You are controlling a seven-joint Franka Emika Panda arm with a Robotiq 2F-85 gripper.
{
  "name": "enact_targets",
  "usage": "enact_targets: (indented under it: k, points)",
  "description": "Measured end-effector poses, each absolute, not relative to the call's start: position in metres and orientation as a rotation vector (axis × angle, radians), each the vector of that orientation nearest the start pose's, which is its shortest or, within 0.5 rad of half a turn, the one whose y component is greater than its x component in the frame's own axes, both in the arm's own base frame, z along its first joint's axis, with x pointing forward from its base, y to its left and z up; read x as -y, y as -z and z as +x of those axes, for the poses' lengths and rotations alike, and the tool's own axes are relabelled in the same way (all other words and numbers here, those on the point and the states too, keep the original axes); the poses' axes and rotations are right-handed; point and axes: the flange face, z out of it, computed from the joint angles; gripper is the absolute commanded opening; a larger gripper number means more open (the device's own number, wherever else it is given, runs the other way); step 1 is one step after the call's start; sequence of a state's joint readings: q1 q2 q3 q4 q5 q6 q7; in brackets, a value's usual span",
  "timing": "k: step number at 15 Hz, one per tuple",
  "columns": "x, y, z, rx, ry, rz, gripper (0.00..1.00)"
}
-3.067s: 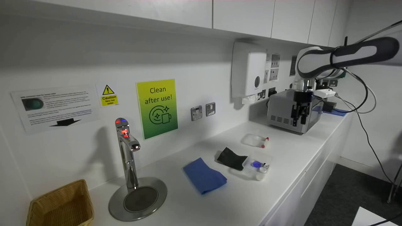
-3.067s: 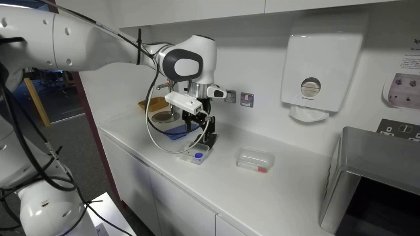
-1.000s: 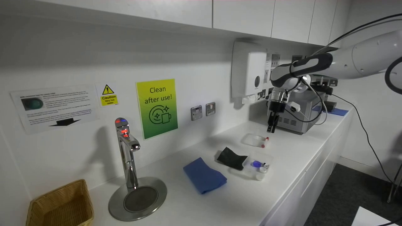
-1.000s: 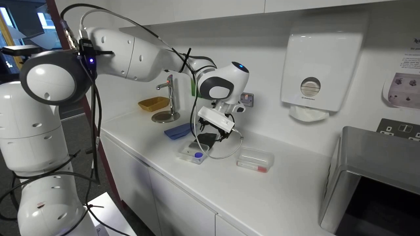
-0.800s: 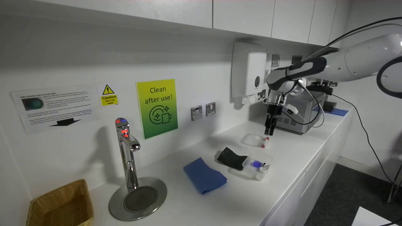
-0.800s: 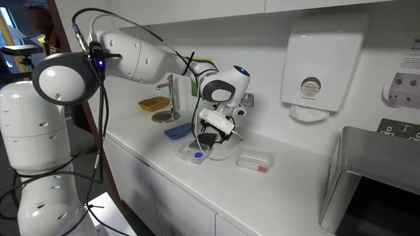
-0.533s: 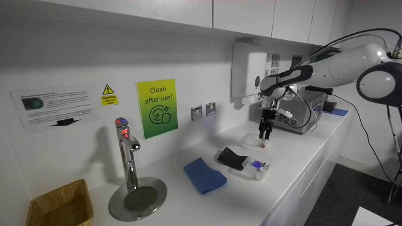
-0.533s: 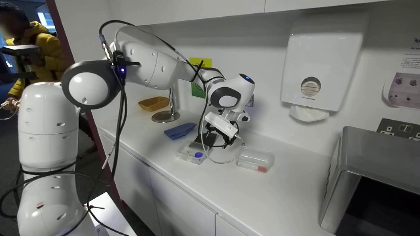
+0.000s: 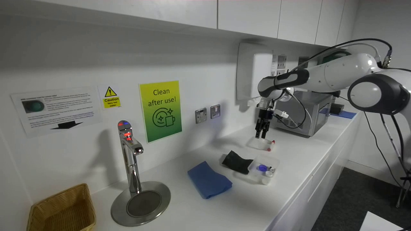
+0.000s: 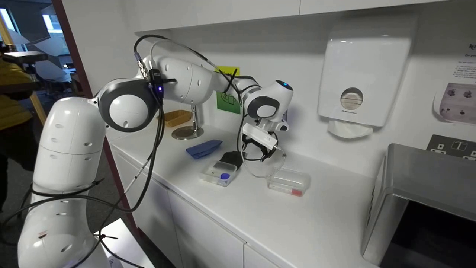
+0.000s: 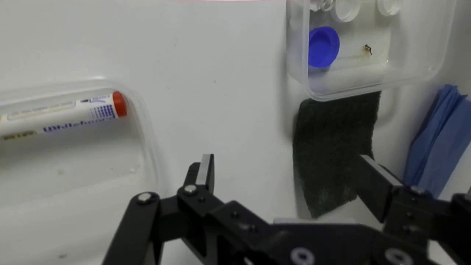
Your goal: Put the black object in the left bowl
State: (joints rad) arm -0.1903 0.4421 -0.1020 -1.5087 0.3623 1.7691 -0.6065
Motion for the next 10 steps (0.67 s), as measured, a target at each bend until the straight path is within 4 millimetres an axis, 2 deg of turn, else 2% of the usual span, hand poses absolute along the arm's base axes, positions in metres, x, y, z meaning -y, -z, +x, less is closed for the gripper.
enact_targets:
  k: [5,10]
  points:
    - [0.131,-0.408,0.673,0.391,-0.001,-2.753,1.0]
    - [0.129,-0.404,0.684,0.435,-0.023,-2.725,1.0]
